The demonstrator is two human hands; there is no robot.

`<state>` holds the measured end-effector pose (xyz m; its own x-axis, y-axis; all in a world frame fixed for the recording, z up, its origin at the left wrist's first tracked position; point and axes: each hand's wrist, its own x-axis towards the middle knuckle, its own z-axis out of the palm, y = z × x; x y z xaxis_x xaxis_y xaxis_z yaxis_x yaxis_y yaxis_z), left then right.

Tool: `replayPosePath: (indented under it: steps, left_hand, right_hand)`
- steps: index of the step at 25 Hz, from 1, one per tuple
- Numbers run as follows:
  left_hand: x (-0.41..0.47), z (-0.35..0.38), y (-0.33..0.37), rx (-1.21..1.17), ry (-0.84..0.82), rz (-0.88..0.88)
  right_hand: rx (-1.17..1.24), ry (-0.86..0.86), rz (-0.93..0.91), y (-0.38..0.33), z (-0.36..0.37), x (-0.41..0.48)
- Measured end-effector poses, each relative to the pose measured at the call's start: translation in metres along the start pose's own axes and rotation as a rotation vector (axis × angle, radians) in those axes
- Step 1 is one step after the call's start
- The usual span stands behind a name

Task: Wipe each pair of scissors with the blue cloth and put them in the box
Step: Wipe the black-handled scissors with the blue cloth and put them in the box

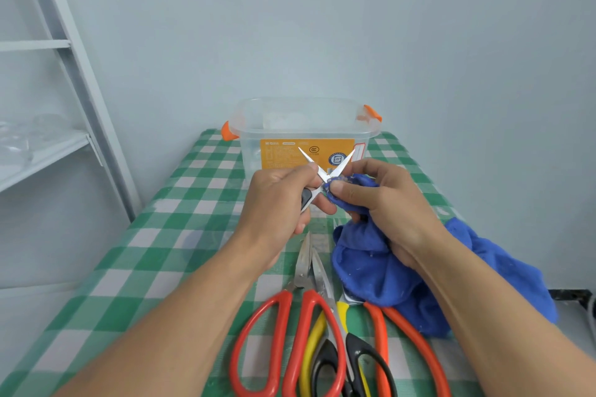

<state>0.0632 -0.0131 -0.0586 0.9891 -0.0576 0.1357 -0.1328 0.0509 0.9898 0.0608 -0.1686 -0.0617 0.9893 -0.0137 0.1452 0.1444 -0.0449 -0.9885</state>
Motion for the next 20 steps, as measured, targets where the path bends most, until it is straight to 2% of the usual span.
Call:
replayPosePath:
  steps: [5,10,13,16,20]
  left_hand:
    - [-0.0014,0.0022,0.0014,-0.012,-0.023,0.029]
    - [-0.0004,-0.0014,0.0006,-0.044,0.022,-0.006]
    - [0.0001,-0.003,0.0013,-0.034,0.022,-0.02]
    - [0.0001,-0.0021,0.0012,-0.029,0.022,-0.022]
    - [-0.0025,0.0039,0.0003,-0.038,0.012,0.012]
  right_hand:
    - [-0.098,0.07,-0.074,-0.0002,0.0049,0.0004]
    - [0.097,-0.027,0.059,-0.0003,-0.0013,0.0019]
    - [0.177,-0.047,0.056,-0.0001,-0.0033,0.0004]
    - [0.086,-0.035,0.007,0.0004,-0.0009,-0.0018]
    - [-0.079,0.085,-0.073,-0.0014,0.0044,-0.0031]
